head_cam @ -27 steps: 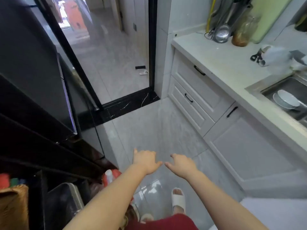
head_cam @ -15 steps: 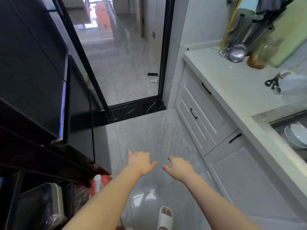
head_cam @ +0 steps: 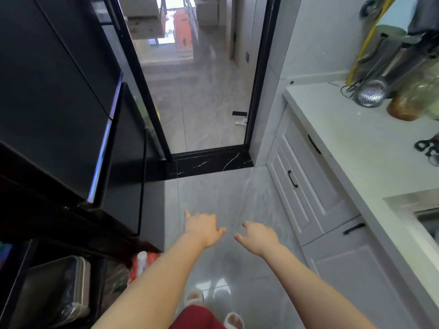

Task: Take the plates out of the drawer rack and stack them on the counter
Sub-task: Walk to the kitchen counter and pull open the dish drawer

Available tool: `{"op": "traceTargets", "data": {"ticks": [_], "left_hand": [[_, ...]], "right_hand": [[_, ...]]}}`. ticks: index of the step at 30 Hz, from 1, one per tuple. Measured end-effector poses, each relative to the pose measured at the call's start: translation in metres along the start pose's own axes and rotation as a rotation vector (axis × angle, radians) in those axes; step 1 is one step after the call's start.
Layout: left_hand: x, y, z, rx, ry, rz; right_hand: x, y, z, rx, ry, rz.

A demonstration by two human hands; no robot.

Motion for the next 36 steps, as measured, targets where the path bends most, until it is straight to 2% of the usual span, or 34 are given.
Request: {"op": "traceTargets", "data": {"ticks": [9, 20, 30, 36], "left_hand": [[0.049, 0.038, 0.023, 0.012, 0.028, -0.045], [0.123, 0.105, 0.063, 0.124, -0.022, -0.146], [0.186, 0.114, 0.087, 0.053, -0.006, -0.101], [0.232, 0.105, 0.100, 0.059, 0.082, -0.059]], "right_hand": [[0.051, 0.028, 0.023, -0.007, -0.011, -0.055], [0.123, 0.087, 0.049, -0.023, -0.046, -0.115], [0.194, 0.099, 0.078, -0.035, -0.057, -0.080], [0.244, 0.081, 0.098, -0.067, -0.014, -0.042]]}}
Point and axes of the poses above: each hand's wrist, its own x-axis towards the middle knuckle, its own z-axis out of the back of the hand, y = z × x, the point moved 4 cm from there along x, towards the middle knuckle, and after that the axes turned 8 degrees about -y, right-handed, at the moved point
